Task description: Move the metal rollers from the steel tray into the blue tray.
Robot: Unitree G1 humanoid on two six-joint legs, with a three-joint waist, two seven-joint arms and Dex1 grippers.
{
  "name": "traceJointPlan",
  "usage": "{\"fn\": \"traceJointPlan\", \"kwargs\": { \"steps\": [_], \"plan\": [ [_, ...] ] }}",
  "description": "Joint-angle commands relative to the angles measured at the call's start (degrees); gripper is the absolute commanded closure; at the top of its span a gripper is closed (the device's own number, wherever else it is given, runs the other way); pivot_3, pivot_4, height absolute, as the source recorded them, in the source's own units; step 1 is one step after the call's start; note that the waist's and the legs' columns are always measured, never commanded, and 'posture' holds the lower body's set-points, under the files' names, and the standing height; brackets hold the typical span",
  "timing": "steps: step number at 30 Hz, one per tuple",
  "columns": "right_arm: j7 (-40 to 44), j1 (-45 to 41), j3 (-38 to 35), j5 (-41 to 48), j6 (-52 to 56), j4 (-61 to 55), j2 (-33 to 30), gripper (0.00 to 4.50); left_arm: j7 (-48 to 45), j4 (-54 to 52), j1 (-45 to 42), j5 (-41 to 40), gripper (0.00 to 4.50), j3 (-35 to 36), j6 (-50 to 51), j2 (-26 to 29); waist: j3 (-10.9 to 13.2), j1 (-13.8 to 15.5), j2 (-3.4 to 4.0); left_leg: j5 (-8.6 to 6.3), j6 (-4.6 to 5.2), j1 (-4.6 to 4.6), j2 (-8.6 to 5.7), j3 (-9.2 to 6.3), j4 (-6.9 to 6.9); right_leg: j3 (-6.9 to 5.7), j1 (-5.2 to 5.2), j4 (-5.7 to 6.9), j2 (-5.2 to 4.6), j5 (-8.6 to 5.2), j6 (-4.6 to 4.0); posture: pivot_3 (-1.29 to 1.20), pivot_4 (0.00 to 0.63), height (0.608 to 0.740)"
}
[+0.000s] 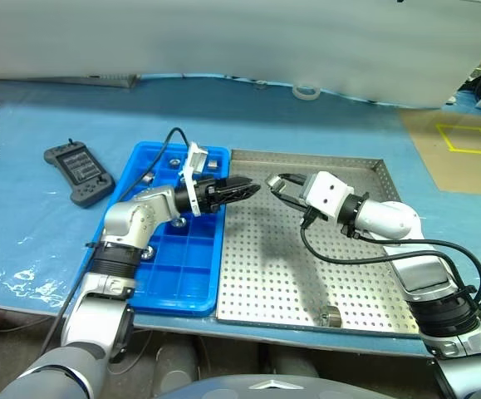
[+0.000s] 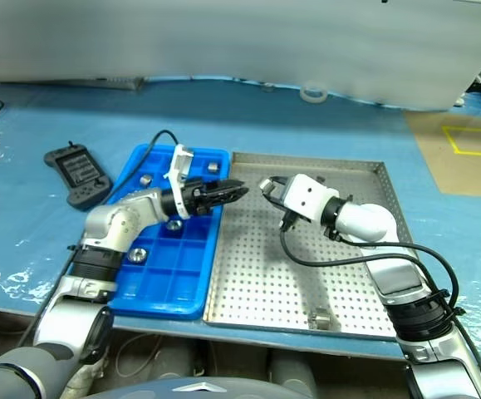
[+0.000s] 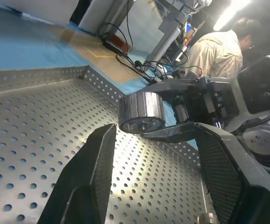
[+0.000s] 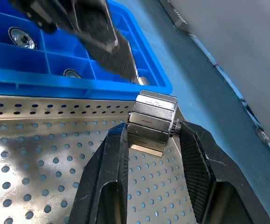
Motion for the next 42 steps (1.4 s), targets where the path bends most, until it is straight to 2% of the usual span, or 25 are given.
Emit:
{"fn": "traceJointPlan", "kwargs": {
  "steps": [1,8,16,19,20,23,28,31,37,42],
  "plan": [
    [-0.33,-0.05,-1.00,-0.81,-2.62,-2.81,-0.95,3.27,-2.13,3.29,-2.43,1.39,1.73,-0.49,-2.61,-1.34,0.00,-0.22,0.00,0.00,0.09,-0.02,0.01,0.00,0.06,0.00,0.01,0.00,0.00,0.00,0.00,-0.20,0.150,0.740],
    [-0.28,2.47,-1.55,-0.05,-3.79,-2.76,-0.73,3.27,-2.68,5.37,-4.70,-0.28,1.73,1.55,-1.86,-5.83,0.02,-0.92,0.04,-0.18,0.40,-0.07,-0.05,0.01,0.35,0.00,0.12,-0.01,-0.15,0.00,-0.02,-0.24,0.150,0.740],
    [-1.08,2.49,-1.83,-0.73,-2.60,-2.39,-0.55,3.27,-2.95,5.28,-5.81,0.29,1.73,2.03,-2.34,-6.20,0.05,-1.17,0.09,-0.32,0.56,-0.07,-0.02,0.01,0.41,0.00,0.14,0.00,-0.14,0.00,-0.02,-0.25,0.150,0.740],
    [0.77,2.44,-4.97,6.76,3.81,-5.27,0.24,3.27,-1.35,3.35,-6.94,-1.32,1.73,5.93,-2.67,-3.93,0.09,-1.29,0.15,-0.32,0.63,-0.09,-0.02,0.02,0.41,0.01,0.13,-0.04,-0.14,0.00,-0.03,-0.25,0.150,0.740],
    [1.88,1.36,-6.81,12.08,8.46,-6.63,0.75,3.27,-1.31,1.89,-6.75,-1.00,1.73,6.74,-3.42,-2.30,0.12,-1.36,0.19,-0.28,0.68,-0.11,-0.02,0.02,0.41,0.01,0.11,-0.04,-0.13,0.00,-0.03,-0.25,0.150,0.740],
    [3.89,-2.89,-9.62,20.28,15.50,-6.17,1.24,3.27,-3.42,-4.10,-3.38,2.01,1.73,6.33,-7.89,3.15,0.17,-2.02,0.28,-0.26,0.72,-0.11,0.01,0.01,0.39,0.00,0.10,-0.04,-0.12,0.00,-0.03,-0.22,0.150,0.740],
    [5.35,-7.48,-4.62,21.86,20.57,-2.33,3.26,3.27,-8.26,-20.16,9.69,8.16,1.73,4.01,-16.65,15.69,0.10,-2.25,0.20,-0.27,0.70,-0.05,0.02,-0.01,0.25,-0.10,0.17,-0.15,-0.11,-0.01,-0.04,-0.12,0.150,0.740],
    [6.77,-9.34,-2.48,23.40,22.72,-1.05,5.07,3.27,-7.23,-26.97,16.09,6.43,1.73,7.25,-16.55,19.98,0.17,-1.08,0.26,-0.21,0.46,-0.19,0.05,-0.07,0.07,-0.29,0.05,-0.29,-0.07,-0.01,-0.04,0.01,0.150,0.740],
    [12.03,-14.39,3.23,25.67,25.97,3.26,8.73,3.27,-0.77,-33.93,24.30,3.69,1.73,14.81,-13.97,23.29,0.29,2.60,0.40,-0.14,0.09,-0.12,-0.02,-0.11,0.06,-0.35,0.07,-0.13,-0.15,-0.02,-0.04,0.18,0.150,0.740],
    [17.29,-14.42,9.59,22.80,22.52,7.49,9.32,3.27,4.28,-41.74,34.03,0.83,1.73,20.85,-10.81,24.47,0.33,4.85,0.19,-0.04,-0.10,-0.06,-0.01,-0.18,-0.11,-0.40,-0.02,-0.10,-0.14,-0.03,-0.02,0.27,0.150,0.740]
  ]
}}
